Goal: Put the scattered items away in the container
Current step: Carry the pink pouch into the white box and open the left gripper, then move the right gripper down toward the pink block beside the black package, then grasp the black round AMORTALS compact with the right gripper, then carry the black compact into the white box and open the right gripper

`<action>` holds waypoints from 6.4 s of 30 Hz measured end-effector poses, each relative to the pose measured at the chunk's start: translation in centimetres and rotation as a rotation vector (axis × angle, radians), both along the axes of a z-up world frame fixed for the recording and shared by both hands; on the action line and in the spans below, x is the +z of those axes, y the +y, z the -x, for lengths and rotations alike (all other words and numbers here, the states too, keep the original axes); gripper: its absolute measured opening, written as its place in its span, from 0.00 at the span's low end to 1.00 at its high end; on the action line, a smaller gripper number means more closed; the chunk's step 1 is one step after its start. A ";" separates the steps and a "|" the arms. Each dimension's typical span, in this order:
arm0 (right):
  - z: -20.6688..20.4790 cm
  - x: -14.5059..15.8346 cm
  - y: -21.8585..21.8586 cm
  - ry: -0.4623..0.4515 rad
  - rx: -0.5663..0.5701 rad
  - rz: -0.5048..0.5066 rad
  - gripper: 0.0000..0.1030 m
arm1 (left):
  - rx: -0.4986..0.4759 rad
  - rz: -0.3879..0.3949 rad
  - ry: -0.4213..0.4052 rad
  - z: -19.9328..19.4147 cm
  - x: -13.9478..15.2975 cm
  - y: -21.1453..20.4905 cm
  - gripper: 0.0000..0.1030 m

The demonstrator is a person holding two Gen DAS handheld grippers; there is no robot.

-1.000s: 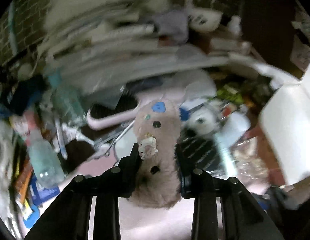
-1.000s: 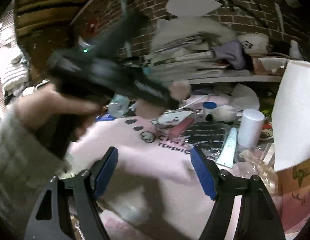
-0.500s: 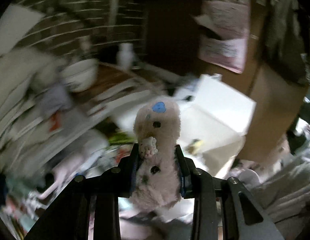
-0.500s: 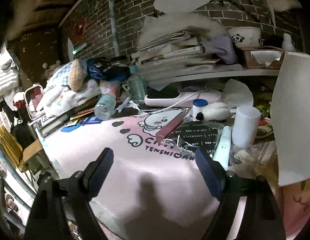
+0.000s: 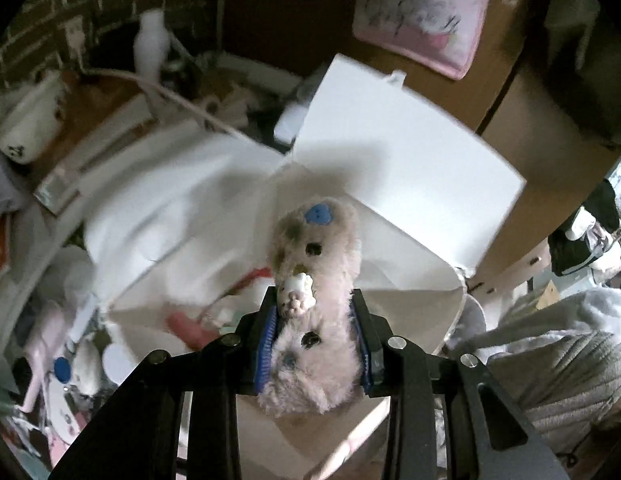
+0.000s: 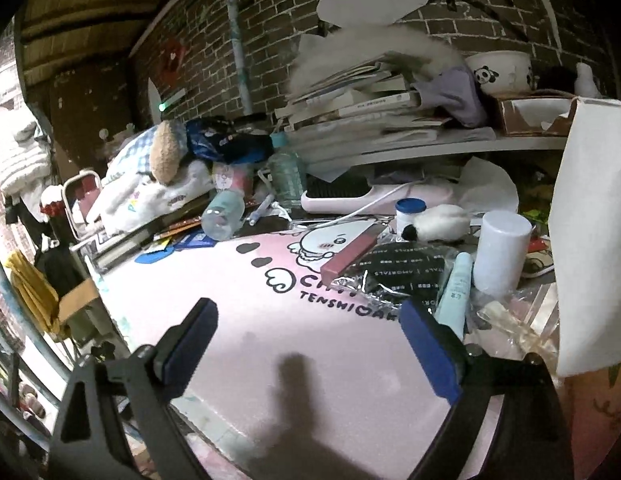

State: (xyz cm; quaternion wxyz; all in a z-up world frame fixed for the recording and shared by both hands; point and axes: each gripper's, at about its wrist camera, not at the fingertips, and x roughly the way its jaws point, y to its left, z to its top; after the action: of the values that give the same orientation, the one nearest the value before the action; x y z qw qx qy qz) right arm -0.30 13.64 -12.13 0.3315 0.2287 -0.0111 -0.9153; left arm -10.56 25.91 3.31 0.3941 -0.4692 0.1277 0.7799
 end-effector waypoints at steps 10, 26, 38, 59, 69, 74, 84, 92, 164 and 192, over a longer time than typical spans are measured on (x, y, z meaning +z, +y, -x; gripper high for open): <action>0.0 0.1 0.5 -0.008 0.015 0.036 0.89 | 0.082 0.099 -0.099 2.5 -2.6 3.0 0.33; 0.0 0.0 0.7 -0.014 0.015 0.049 0.89 | 0.102 0.064 -0.148 2.4 -2.2 2.2 0.77; -2.1 0.7 1.1 0.102 -0.022 0.013 0.89 | 0.173 -0.182 0.115 -3.3 5.8 -6.9 1.00; -5.4 -0.5 3.4 0.134 -0.286 -0.083 0.89 | 0.688 -0.238 0.401 -12.8 -3.4 -25.4 1.00; -3.7 -0.5 2.7 0.113 -0.586 -0.191 1.00 | 0.710 -0.342 0.334 -13.2 -6.9 -28.2 1.00; -3.1 -0.4 1.8 0.077 -0.620 -0.231 1.00 | 0.708 -0.347 0.322 -13.1 -7.7 -29.3 1.00; -3.3 -0.6 -2.7 0.164 -0.523 -0.381 1.00 | 0.745 -0.374 0.309 -13.1 -8.9 -32.4 1.00; -0.6 0.6 -5.1 0.095 -0.451 -0.467 0.99 | 0.788 -0.381 0.315 -12.8 -9.8 -34.2 1.00; 8.9 1.1 -4.7 -0.262 -0.258 -0.441 0.58 | 0.791 -0.377 0.348 -11.5 -11.3 -35.4 1.00; 3.8 8.0 -2.3 -0.310 -0.011 -0.293 0.56 | 0.821 -0.317 0.323 -11.9 -11.2 -34.5 1.00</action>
State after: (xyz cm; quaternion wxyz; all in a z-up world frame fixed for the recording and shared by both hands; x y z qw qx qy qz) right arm -4.14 11.29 -4.17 0.2842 0.4125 0.0701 -0.8627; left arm 1.34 -8.56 -7.88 0.0949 -0.2877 -0.1296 0.9442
